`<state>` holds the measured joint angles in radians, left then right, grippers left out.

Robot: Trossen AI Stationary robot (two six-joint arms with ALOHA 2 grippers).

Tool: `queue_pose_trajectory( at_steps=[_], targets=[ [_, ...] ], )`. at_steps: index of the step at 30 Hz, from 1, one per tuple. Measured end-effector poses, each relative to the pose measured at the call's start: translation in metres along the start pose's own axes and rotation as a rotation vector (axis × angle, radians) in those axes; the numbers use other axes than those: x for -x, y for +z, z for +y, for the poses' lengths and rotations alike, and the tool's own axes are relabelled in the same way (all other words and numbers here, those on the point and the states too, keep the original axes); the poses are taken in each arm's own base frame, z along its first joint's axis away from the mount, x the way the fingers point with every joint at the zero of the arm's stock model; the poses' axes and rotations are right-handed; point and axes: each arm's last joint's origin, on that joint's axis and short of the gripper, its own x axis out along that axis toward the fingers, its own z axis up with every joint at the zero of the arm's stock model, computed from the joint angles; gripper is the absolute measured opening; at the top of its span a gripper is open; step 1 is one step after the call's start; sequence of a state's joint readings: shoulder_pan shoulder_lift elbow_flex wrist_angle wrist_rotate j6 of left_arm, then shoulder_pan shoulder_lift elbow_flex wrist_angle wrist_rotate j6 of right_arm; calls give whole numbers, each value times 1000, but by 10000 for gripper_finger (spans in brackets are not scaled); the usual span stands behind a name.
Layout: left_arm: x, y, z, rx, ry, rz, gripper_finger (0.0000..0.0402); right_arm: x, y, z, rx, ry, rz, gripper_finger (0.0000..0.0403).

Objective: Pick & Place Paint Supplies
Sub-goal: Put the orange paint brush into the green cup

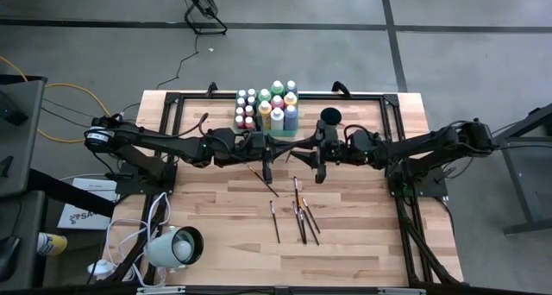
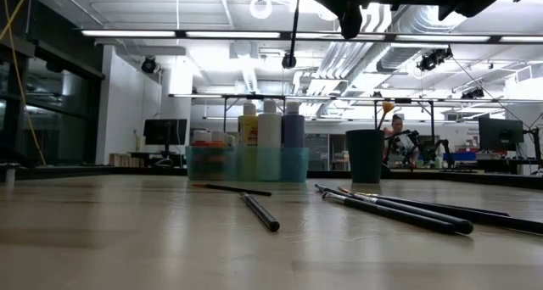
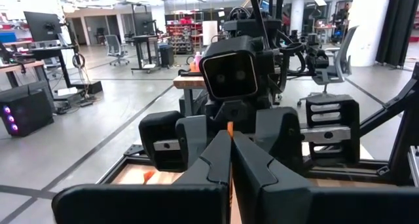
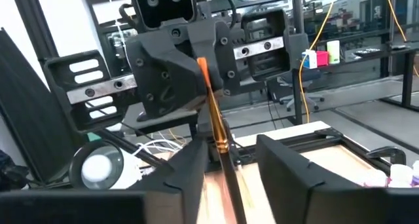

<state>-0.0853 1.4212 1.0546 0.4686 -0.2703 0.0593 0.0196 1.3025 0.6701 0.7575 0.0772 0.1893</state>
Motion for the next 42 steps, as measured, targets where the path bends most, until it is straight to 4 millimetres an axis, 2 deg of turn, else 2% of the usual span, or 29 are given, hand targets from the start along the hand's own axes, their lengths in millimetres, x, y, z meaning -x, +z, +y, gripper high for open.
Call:
queue_pose_trajectory(
  at_steps=[9,21,24,28,30,35,42],
  targets=[
    [0,0,0,3,3,-1,0,0,1,0,6,8,-5,17],
    [0,0,1,-9,9,-1,3,0,1,0,1,9,-5,7],
    [0,0,1,-65,11,0,25,0,0,0,-2,2,-4,6],
    [0,0,1,-108,14,1,75,0,1,-2,-1,-32,-7,5],
    [0,1,1,-129,18,0,103,2,1,-5,1,-78,1,5],
    [10,10,3,-157,3,10,160,11,5,-18,27,-326,52,5],
    [28,18,9,-181,-5,98,182,35,20,-46,89,-708,80,4]
  ],
)
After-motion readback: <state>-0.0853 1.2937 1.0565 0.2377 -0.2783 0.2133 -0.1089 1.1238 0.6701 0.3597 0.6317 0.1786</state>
